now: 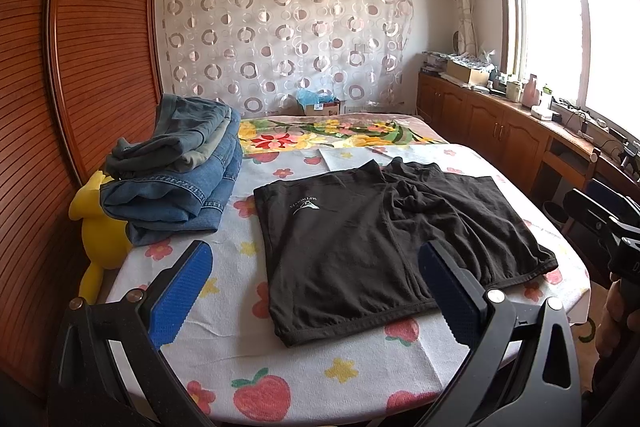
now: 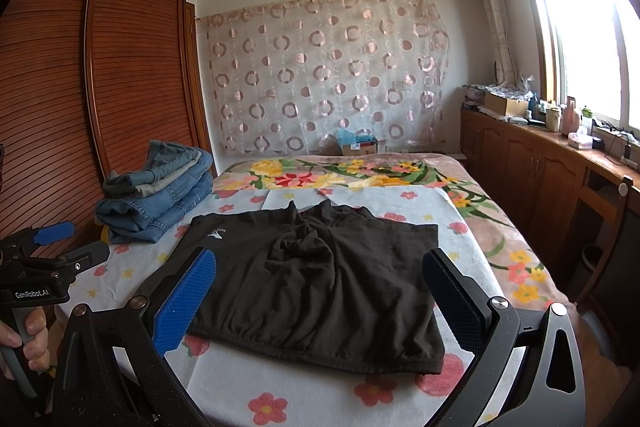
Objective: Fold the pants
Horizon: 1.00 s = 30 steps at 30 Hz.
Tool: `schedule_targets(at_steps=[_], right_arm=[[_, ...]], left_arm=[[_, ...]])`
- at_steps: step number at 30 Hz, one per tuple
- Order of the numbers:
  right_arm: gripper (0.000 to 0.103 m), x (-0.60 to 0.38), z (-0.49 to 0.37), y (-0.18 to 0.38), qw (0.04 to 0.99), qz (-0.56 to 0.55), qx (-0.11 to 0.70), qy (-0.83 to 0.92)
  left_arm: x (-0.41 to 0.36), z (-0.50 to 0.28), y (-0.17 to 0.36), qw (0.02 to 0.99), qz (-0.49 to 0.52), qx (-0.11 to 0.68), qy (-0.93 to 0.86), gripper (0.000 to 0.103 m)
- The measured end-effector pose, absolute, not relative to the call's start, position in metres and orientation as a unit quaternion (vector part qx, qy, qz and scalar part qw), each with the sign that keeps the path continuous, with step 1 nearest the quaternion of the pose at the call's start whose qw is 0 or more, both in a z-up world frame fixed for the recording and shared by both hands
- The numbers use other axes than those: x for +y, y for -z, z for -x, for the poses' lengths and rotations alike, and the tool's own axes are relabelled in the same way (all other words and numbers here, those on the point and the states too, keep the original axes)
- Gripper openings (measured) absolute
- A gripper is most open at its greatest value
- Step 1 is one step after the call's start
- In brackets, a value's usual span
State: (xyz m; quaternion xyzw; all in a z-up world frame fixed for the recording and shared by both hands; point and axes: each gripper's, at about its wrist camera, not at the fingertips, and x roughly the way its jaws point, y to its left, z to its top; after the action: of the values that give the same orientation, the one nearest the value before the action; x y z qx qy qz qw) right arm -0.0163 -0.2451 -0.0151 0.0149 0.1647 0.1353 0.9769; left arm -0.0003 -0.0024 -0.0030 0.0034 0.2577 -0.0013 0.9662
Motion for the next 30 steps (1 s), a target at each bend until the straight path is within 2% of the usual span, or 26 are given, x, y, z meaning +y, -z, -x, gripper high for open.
schedule_targets(at_steps=[30], right_arm=[[0.103,-0.2384,0.0152,0.0174,0.977,-0.016,0.164,-0.135]], left_arm=[[-0.0042,0.0024,0.0030,0.967,-0.004,0.256,0.001,0.103]])
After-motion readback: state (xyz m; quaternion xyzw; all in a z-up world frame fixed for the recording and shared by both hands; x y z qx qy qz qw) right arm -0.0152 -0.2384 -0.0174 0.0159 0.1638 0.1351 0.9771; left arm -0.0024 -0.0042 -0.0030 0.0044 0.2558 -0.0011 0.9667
